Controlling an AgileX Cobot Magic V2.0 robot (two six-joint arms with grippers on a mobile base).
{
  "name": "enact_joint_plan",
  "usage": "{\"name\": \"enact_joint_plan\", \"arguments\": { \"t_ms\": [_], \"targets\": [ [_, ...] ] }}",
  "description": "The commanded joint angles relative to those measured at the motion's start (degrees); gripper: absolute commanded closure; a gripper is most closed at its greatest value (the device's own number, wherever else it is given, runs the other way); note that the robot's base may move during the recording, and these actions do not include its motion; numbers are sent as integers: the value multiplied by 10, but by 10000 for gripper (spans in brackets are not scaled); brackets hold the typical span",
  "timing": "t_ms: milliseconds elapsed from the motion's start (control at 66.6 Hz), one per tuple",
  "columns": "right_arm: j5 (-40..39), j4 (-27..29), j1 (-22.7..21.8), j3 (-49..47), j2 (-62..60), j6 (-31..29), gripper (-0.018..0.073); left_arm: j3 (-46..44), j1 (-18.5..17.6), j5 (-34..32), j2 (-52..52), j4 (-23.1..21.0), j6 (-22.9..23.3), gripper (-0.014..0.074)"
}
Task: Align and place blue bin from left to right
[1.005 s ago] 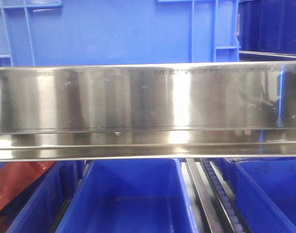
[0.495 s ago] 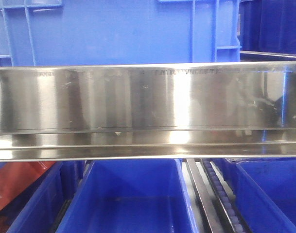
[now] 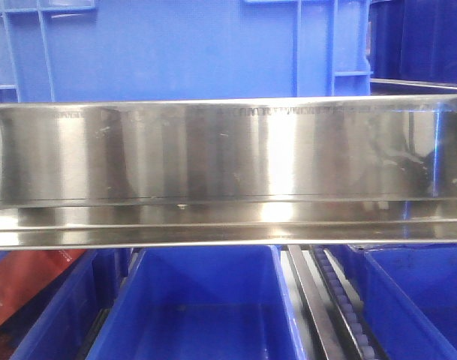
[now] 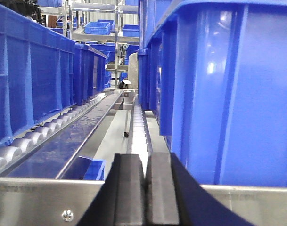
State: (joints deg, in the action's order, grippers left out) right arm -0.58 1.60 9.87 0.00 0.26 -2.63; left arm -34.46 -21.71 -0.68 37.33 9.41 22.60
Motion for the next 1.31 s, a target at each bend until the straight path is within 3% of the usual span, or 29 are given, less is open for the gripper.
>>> {"name": "enact_joint_plan", "arguments": {
  "t_ms": [0,405,585,765,900,1095,1290],
  "targets": [
    [-12,4,1,0,-3,0,629,0,-2,-13,-4,-3,3,707],
    [-12,4,1,0,-3,0,629,6,1,-14,-7,0,-5,707],
    [-12,4,1,0,-3,0,629,51,79,-18,-79,-29,-104,707],
    [-12,4,1,0,-3,0,629,134,167,2,-178,-40,-107,707],
    [-12,4,1,0,-3,0,629,193,210,65,-259,-40,-107,707],
    [-12,4,1,0,-3,0,629,265,214,94,-371,-40,-107,707],
    [-12,4,1,0,-3,0,629,312,211,78,-373,-38,-124,707]
  ]
}}
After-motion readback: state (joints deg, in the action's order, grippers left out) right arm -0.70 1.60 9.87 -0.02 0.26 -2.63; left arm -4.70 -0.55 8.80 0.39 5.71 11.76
